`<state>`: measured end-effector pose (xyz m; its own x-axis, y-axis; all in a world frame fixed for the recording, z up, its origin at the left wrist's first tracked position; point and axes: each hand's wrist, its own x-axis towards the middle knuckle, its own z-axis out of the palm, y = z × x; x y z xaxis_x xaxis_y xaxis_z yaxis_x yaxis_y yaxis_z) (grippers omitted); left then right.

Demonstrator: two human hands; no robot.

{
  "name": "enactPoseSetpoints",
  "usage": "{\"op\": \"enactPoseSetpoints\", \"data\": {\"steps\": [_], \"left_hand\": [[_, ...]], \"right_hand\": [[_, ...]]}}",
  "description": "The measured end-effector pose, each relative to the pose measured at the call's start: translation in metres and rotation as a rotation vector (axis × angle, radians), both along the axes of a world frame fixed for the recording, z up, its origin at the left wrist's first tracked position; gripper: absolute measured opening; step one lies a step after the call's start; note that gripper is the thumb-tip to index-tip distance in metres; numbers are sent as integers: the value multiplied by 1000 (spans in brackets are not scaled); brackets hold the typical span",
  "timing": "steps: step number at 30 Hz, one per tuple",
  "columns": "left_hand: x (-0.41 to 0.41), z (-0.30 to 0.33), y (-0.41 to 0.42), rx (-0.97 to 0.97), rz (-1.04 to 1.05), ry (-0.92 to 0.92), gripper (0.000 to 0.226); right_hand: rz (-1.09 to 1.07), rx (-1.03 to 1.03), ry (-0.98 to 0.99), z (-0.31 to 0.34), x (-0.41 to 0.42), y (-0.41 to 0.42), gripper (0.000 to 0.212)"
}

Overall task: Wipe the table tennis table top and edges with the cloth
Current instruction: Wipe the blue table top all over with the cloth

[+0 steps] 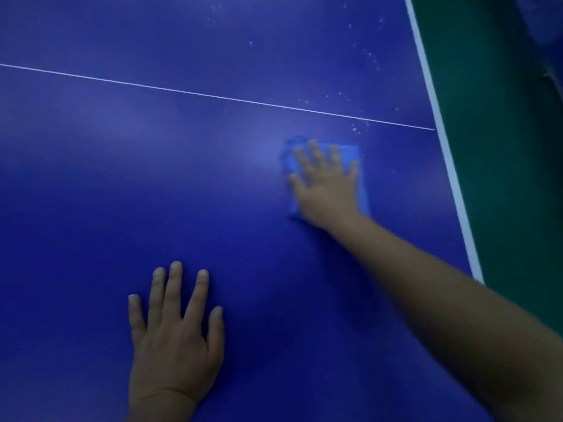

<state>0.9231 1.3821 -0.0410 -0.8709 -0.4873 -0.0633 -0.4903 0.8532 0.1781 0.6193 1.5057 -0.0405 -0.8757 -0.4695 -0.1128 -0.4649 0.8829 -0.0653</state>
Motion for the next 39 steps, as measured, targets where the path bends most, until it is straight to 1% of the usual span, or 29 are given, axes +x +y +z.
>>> {"op": "enactPoseSetpoints", "data": {"steps": [2,4,5,6,7,8,9,10,12,14,15,16,17,18,19,21,22,23,24,25,27,30,31,33,36,39], "left_hand": [[0,0,1,14,4,-15,65],[-1,0,1,15,7,-12,64],[-1,0,1,9,6,-13,64],[0,0,0,5,3,-17,64],[0,0,0,2,-1,-19,64],[0,0,0,2,-2,-20,64],[0,0,0,1,-1,-20,64],[0,-1,0,4,2,-21,64],[-1,0,0,11,8,-22,65],[-2,0,0,6,12,-30,65],[-2,1,1,10,14,-35,65],[-2,2,1,15,19,-35,66],[-2,2,1,17,23,-34,66],[-2,1,1,15,24,-34,66],[-2,1,1,13,24,-35,65],[-2,0,1,11,23,-25,65],[-2,-1,0,10,20,-19,65],[-2,-1,0,10,16,-16,65],[-1,-1,0,8,12,-16,64],[-1,-1,0,6,8,-18,64],[0,-2,0,-8,1,-27,64],[0,-2,-1,-14,-3,-21,65],[-1,-2,-1,-10,-1,-13,65],[-2,-3,1,-17,6,-15,65],[-2,-3,0,-28,6,-28,65],[-2,-4,1,-27,4,-18,65]], "right_hand": [[-284,-2,5,4,-45,71,62],[-542,-22,-62,12,-74,120,62],[-635,-29,-93,14,-81,129,62],[-684,-33,-100,14,-82,126,62],[-681,-33,-88,13,-76,114,62],[-628,-35,-76,12,-67,97,63],[-529,-36,-66,10,-53,75,62],[-393,-22,-51,9,-35,53,63],[-54,16,-30,8,11,15,62],[229,27,-87,9,34,9,65],[271,19,-99,10,27,20,69],[222,13,-75,9,9,40,74],[96,16,-36,6,-13,65,77],[-70,24,-1,5,-39,95,78],[-256,10,-7,5,-62,126,76],[-573,-54,-67,13,-86,170,69],[-656,-69,-85,15,-85,176,65],[-675,-62,-89,15,-77,170,63],[-639,-51,-83,14,-64,154,63],[-554,-38,-74,11,-48,132,64],[-289,-16,-41,3,-9,74,65],[105,-58,-34,3,49,-33,69],[215,-57,-51,3,62,-69,66],[365,-51,-105,6,75,-130,62],[429,-50,-146,13,65,-188,60],[337,-46,-153,15,17,-191,60]]}}
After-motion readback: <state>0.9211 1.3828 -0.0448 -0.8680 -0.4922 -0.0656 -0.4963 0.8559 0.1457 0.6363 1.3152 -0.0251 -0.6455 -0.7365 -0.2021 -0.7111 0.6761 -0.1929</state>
